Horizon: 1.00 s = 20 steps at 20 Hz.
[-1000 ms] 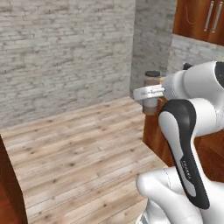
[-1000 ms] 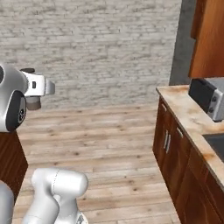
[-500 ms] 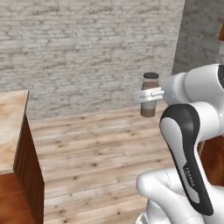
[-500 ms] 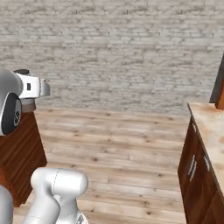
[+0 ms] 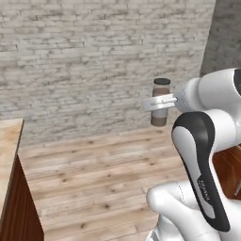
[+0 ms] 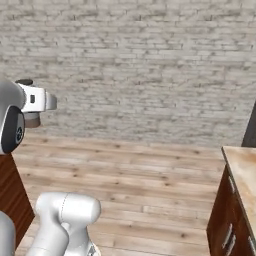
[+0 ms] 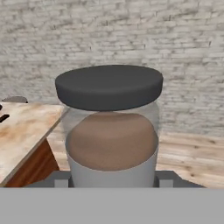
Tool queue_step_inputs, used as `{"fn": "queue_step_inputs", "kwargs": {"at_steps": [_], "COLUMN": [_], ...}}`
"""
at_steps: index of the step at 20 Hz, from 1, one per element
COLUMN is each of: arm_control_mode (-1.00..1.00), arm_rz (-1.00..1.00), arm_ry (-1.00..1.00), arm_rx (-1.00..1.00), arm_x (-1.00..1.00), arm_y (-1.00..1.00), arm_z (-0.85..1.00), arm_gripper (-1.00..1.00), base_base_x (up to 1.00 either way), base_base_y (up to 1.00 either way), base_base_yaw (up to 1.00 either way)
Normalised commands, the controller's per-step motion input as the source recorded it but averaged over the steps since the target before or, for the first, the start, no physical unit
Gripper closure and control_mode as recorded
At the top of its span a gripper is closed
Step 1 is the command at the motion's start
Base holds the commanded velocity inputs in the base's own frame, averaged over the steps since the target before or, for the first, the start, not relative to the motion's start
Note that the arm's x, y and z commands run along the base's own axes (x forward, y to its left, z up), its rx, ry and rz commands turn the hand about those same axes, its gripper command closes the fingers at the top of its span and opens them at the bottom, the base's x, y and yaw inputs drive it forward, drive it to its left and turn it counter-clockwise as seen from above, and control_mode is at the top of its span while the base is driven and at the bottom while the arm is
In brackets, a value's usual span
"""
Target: Take the cinnamon bottle from the cabinet and place it on the dining table, next to the plate with the cupcake. Then take the chocolate from the dining counter and place it on the cupcake plate.
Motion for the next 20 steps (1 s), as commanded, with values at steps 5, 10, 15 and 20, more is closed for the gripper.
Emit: {"fn": "queue_step_inputs", "kwargs": {"at_steps": [5,10,15,20], "arm_control_mode": [1.0,1.0,1.0,1.0], "arm_rz": [0.0,0.0,0.0,0.0], "arm_ry": [0.0,0.0,0.0,0.0], "arm_rx": [0.0,0.0,0.0,0.0], "arm_x": [0.0,0.0,0.0,0.0], "arm_y": [0.0,0.0,0.0,0.0], "arm_z": [0.0,0.0,0.0,0.0], "arm_gripper": [1.0,1.0,1.0,1.0], "base_base_x": [1.0,1.0,1.0,0.98], "base_base_y": [-0.08,-0.11,-0.16,-0.23], "base_base_yaw": [0.17,0.31,0.39,0.63]}}
